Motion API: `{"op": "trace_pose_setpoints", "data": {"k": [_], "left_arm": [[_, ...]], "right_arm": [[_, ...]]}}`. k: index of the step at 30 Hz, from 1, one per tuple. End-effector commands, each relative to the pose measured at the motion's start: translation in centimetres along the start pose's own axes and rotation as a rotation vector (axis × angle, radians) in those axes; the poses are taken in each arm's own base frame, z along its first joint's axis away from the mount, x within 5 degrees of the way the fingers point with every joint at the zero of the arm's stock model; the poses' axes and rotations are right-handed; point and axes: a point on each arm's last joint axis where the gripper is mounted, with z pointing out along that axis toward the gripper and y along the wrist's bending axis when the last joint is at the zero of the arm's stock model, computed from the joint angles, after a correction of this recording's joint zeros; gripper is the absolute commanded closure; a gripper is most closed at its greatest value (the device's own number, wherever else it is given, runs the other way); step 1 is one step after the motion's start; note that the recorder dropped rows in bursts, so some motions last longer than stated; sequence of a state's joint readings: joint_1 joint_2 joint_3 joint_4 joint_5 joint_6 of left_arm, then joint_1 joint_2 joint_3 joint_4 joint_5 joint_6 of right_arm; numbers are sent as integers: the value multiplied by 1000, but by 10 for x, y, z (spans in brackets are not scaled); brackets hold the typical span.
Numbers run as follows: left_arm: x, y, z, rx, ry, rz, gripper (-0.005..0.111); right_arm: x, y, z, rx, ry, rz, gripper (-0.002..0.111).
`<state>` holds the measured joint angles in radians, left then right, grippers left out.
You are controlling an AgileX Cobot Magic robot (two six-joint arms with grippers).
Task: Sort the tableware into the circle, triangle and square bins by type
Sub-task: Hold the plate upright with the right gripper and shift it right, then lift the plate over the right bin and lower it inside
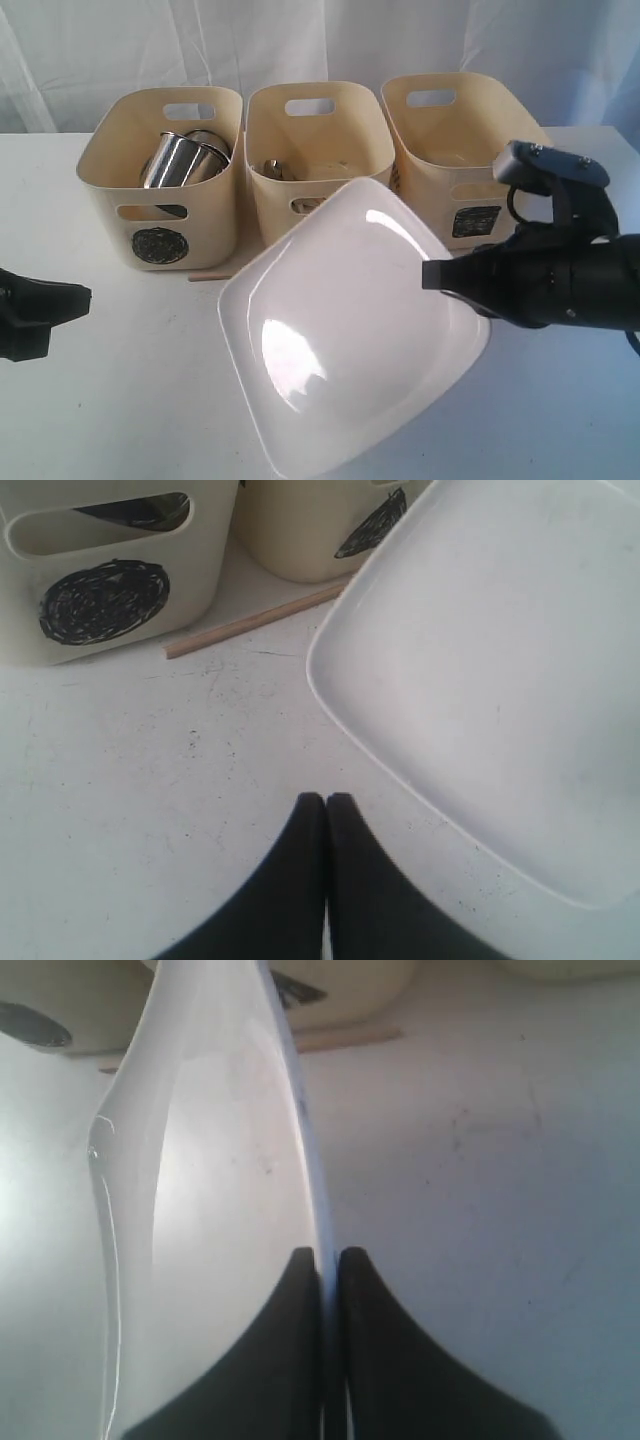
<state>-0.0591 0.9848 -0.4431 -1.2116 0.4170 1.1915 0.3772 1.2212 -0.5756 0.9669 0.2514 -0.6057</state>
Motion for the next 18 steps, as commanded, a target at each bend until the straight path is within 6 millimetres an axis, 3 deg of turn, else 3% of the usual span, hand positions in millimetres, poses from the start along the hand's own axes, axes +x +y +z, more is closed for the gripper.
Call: {"op": "trace_pose_setpoints", "data": {"k": [1, 12, 18], "left_arm": [[0, -3, -1, 23, -9, -27, 107], [1, -4, -1, 32, 5, -41, 107], [1, -4, -1, 32, 5, -41, 107]], "right_arm": [[-25, 9, -18, -28, -123, -2, 108], [-62, 23, -35, -38, -260, -76, 108], [-92, 15, -51, 17, -376, -88, 108]]}}
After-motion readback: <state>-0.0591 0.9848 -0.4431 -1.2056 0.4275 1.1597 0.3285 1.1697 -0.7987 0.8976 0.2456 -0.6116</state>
